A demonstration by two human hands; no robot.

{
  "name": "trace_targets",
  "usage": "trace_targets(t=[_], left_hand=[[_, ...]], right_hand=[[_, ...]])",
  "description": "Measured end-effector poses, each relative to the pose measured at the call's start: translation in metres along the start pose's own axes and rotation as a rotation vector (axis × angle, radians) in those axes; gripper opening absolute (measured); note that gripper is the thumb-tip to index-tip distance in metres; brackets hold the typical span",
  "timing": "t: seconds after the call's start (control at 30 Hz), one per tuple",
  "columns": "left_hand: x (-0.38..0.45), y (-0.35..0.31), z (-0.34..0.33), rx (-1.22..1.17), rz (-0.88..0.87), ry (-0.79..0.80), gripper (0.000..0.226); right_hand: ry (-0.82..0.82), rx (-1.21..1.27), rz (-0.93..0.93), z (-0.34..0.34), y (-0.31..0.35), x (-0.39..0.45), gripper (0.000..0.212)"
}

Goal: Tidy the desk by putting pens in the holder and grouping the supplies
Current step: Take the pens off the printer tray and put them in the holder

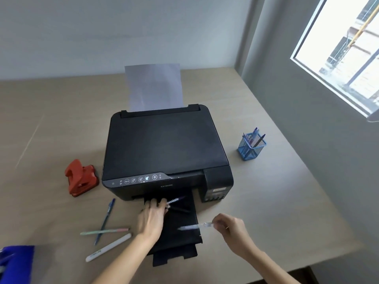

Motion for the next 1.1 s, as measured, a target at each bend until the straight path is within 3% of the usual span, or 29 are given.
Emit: trace_targets(t=[0.07,0.13,0.23,0.43,0.63,0.83,0.97,1.1], left_hand=[[-0.006,0.002,-0.005,0.046,0.034,-0.026,0.033],[-0.012,0.004,-0.009,0.069,0.035,-0.074,0.020],[-0.024,0.000,-0.014,0.031,0.001,-0.104,0.055],[-0.052,-0.031,0.033,-0.351,-0.095,-0.236,0.052],[-0.030,-0.108,0.135,-0.600,-0.339,-0.355,0.049],[0.082,-0.238,0.182,-0.385,-0.454,-0.172,0.034],[0.158,-0.298,0.174,-0.147,-0.275,0.045,0.023],[0.192,-0.331,0.174,-0.026,-0.139,0.187,0.024]], right_hand=[[-0.052,0.103,-0.036,0.026,-0.011,-0.004,0.018],[-0.094,0.245,-0.052,0.055,-0.025,-0.009,0.015],[-0.184,0.471,-0.043,0.103,-0.048,-0.015,0.013],[-0.434,0.757,-0.052,0.188,-0.098,-0.021,0.015],[-0.583,0.792,-0.075,0.247,-0.130,0.004,0.019],[-0.770,0.661,-0.052,0.299,-0.120,0.057,0.024],[-0.774,0.406,-0.058,0.318,-0.103,0.090,0.020],[-0.633,0.177,-0.054,0.319,-0.093,0.116,0.019]])
Point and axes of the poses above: each hand's wrist, its own x-axis towards the middle knuckle, its own z-axis out of the back of the hand, y = z × x, the point moved 6 cm from there along x, towards the middle knuckle, and after that the axes turned 13 degrees about y, right-handed, at the moved point
